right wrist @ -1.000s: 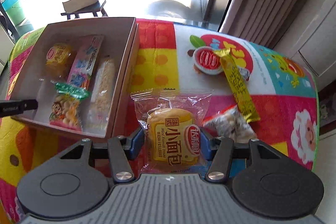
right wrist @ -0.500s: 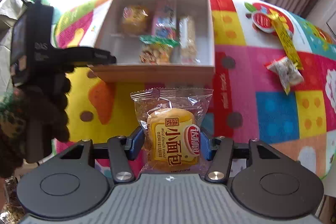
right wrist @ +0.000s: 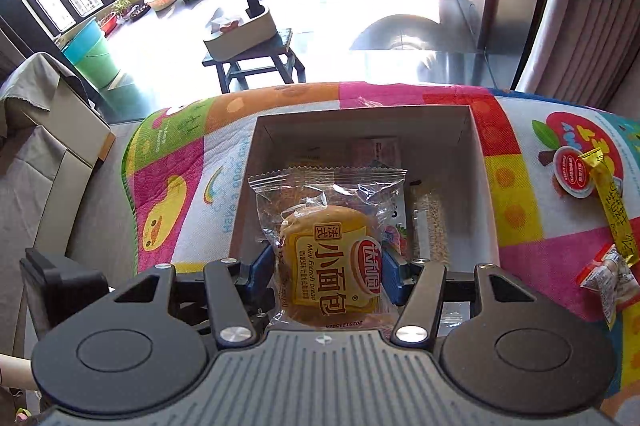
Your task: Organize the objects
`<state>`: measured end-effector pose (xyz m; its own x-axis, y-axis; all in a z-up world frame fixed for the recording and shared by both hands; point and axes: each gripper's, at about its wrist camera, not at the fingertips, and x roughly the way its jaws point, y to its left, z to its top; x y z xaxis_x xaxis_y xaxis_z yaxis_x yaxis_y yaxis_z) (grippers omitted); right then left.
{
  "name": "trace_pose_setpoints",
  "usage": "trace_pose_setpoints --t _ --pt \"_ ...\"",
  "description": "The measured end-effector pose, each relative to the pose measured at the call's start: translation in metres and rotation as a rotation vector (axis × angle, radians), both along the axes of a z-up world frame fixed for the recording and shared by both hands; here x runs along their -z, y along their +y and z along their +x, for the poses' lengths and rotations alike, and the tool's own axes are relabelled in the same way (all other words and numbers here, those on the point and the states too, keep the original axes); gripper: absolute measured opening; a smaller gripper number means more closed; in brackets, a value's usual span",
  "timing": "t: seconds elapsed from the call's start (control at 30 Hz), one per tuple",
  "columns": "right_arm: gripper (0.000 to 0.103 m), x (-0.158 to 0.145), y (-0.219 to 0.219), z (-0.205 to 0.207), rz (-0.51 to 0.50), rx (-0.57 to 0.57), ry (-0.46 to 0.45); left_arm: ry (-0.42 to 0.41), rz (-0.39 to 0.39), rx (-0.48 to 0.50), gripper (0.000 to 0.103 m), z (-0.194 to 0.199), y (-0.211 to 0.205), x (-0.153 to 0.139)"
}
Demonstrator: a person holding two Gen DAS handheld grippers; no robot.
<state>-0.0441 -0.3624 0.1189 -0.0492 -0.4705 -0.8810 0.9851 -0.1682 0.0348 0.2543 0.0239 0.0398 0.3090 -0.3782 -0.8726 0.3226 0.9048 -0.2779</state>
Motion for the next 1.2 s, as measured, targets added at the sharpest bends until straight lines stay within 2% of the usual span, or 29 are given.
trace_pose_setpoints --t 0.1,0.23,0.5,0.67,0.73,0.8,0.9,1.03,1.2 --pt "0.059 0.013 -0.004 -0.002 0.02 0.001 -0.02 0.0 0.001 0.001 0.017 0.0 0.0 0.0" --pt "0.064 0.012 0.004 -0.011 0.006 0.01 -0.021 -0.001 0.002 -0.001 0.017 0.0 -0.001 -0.001" --pt "0.067 0.006 0.042 -0.049 -0.004 0.067 0.073 -0.005 0.025 -0.012 0.015 0.0 -0.004 -0.001" --pt "0.071 0.006 0.069 -0.088 0.003 0.133 0.183 -0.005 0.043 -0.021 0.014 0.001 -0.007 -0.001" --pt "0.074 0.007 0.082 -0.11 0.013 0.176 0.203 -0.003 0.05 -0.033 0.014 0.001 -0.007 -0.001" --pt "0.081 0.008 0.093 -0.131 0.025 0.217 0.218 -0.005 0.059 -0.044 0.014 0.001 -0.009 -0.002" --pt "0.082 0.014 0.105 -0.161 0.044 0.267 0.237 -0.014 0.074 -0.053 0.014 -0.001 -0.012 -0.002" --pt "0.082 0.02 0.106 -0.187 0.057 0.273 0.268 -0.026 0.083 -0.068 0.014 -0.003 -0.014 -0.003" --pt "0.082 0.013 0.082 -0.214 0.028 0.249 0.212 -0.029 0.084 -0.078 0.014 -0.004 -0.014 -0.003"
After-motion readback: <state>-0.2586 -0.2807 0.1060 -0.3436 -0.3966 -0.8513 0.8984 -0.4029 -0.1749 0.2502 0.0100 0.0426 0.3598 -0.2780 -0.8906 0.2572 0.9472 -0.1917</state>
